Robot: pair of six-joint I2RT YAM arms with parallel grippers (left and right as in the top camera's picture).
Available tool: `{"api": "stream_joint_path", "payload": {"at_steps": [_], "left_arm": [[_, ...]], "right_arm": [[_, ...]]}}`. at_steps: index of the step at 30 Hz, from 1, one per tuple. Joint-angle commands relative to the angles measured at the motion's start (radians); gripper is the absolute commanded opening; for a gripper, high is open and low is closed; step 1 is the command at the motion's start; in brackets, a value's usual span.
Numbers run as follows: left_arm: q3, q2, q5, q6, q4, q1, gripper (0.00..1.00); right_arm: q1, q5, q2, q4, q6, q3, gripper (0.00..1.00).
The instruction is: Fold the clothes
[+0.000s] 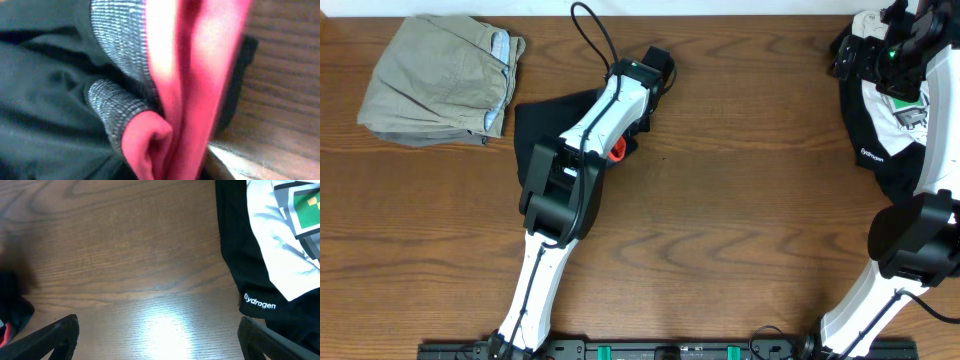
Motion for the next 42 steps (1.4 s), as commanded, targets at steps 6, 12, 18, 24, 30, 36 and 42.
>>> {"api": "stream_joint_path", "payload": {"at_steps": [6,12,18,24,30,36,42], "left_arm": [[0.020,-0.007,0.009,0.106,-0.063,0.009,0.06],[0.046,-0.148,0.010,0.182,-0.101,0.046,0.06],[0.046,-0.353,0.009,0.242,-0.078,0.115,0.06],[0.046,-0.523,0.009,0.331,0.022,0.225,0.06],[0.046,-0.566,0.008,0.652,0.189,0.320,0.06],[0.046,-0.566,-0.130,0.780,0.350,0.422,0.06],[0.046,-0.565,-0.177,0.889,0.555,0.545,0.06]], "right_arm": [[0.011,-0.002,0.010,-0.006,-0.032,-0.006,0.99],[0.011,-0.002,0.010,-0.005,-0.032,-0.006,0.99],[0.011,-0.002,0.010,-0.005,-0.035,-0.006,0.99],[0.011,-0.002,0.010,-0.005,-0.035,-0.006,0.99],[0.011,-0.002,0.010,-0.005,-0.035,-0.006,0.99],[0.011,-0.002,0.010,-0.006,-0.035,-0.006,0.99],[0.012,-0.003,0.010,-0.007,-0.034,-0.006,0.99]]}}
